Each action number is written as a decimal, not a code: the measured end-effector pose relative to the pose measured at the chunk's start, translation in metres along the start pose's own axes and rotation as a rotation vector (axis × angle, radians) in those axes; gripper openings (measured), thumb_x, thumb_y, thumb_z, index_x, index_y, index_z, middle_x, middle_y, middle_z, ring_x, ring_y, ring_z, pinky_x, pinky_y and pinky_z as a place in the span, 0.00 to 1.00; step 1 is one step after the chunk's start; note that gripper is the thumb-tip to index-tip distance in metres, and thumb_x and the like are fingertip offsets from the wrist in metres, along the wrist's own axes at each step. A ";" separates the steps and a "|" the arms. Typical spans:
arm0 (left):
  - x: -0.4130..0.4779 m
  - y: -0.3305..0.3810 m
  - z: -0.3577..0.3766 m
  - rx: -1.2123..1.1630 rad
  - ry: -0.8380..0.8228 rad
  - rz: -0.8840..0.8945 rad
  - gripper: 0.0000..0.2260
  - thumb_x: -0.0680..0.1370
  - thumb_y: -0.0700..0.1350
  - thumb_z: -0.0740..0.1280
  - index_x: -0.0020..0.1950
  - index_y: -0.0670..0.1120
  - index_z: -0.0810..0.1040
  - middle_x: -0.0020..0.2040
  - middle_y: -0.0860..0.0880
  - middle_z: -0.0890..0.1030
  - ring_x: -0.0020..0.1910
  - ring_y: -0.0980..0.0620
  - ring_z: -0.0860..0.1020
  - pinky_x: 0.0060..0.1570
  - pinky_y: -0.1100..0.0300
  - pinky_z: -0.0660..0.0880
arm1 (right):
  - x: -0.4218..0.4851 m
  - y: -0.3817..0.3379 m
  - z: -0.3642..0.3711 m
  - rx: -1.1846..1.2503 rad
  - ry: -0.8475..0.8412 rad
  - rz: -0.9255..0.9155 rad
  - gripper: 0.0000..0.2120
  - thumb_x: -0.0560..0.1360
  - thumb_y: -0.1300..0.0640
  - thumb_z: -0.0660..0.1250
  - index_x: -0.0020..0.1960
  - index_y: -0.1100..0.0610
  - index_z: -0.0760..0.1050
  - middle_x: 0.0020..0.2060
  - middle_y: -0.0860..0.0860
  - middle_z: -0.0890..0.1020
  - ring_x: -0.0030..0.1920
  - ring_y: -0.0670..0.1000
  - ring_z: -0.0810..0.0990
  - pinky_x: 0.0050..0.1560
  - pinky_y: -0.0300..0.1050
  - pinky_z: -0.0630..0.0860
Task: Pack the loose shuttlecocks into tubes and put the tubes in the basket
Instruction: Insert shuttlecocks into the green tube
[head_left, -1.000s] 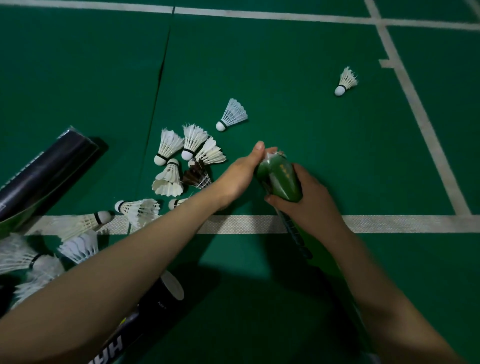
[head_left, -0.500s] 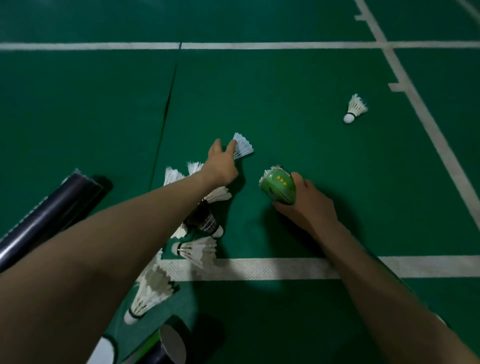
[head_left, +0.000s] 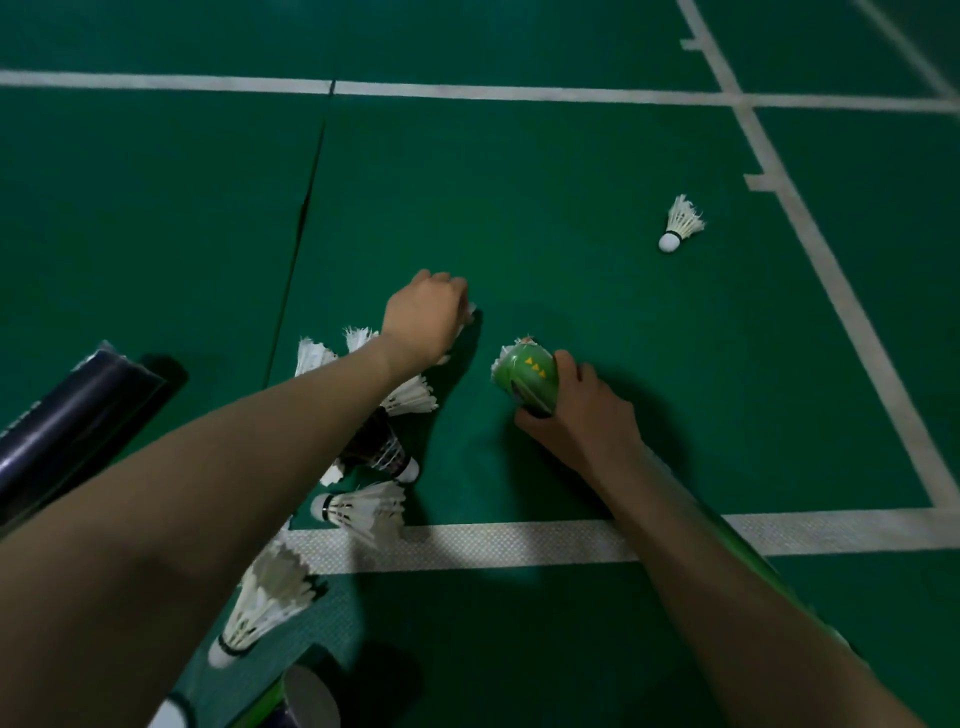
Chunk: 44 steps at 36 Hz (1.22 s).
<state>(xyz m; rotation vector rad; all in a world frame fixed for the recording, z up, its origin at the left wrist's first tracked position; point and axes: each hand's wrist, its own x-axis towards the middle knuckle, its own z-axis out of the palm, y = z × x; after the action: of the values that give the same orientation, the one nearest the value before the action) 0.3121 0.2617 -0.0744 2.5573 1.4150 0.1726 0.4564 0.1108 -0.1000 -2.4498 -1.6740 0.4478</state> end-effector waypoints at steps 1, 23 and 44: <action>-0.004 0.006 -0.004 -0.054 0.057 -0.012 0.10 0.80 0.47 0.61 0.52 0.41 0.74 0.52 0.42 0.78 0.52 0.42 0.74 0.41 0.53 0.69 | 0.000 -0.001 -0.001 -0.007 -0.006 0.005 0.33 0.68 0.37 0.65 0.66 0.52 0.59 0.54 0.54 0.73 0.53 0.59 0.76 0.46 0.50 0.72; -0.142 0.035 -0.018 -1.109 0.001 -0.243 0.09 0.81 0.45 0.60 0.41 0.49 0.66 0.39 0.52 0.69 0.40 0.55 0.68 0.44 0.58 0.64 | -0.105 0.003 -0.056 0.131 0.033 -0.115 0.40 0.69 0.39 0.70 0.74 0.45 0.54 0.66 0.49 0.69 0.60 0.55 0.74 0.52 0.48 0.74; -0.139 0.052 -0.047 -1.318 -0.183 -0.088 0.06 0.76 0.42 0.58 0.39 0.46 0.66 0.57 0.47 0.77 0.53 0.55 0.73 0.54 0.56 0.67 | -0.122 0.008 -0.069 0.202 0.021 -0.203 0.41 0.67 0.40 0.71 0.73 0.43 0.55 0.64 0.48 0.71 0.56 0.55 0.76 0.52 0.51 0.76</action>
<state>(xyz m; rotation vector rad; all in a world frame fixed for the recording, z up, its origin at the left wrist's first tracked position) 0.2713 0.1229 -0.0160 1.3646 0.8335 0.5934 0.4445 -0.0015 -0.0174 -2.1120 -1.7519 0.5327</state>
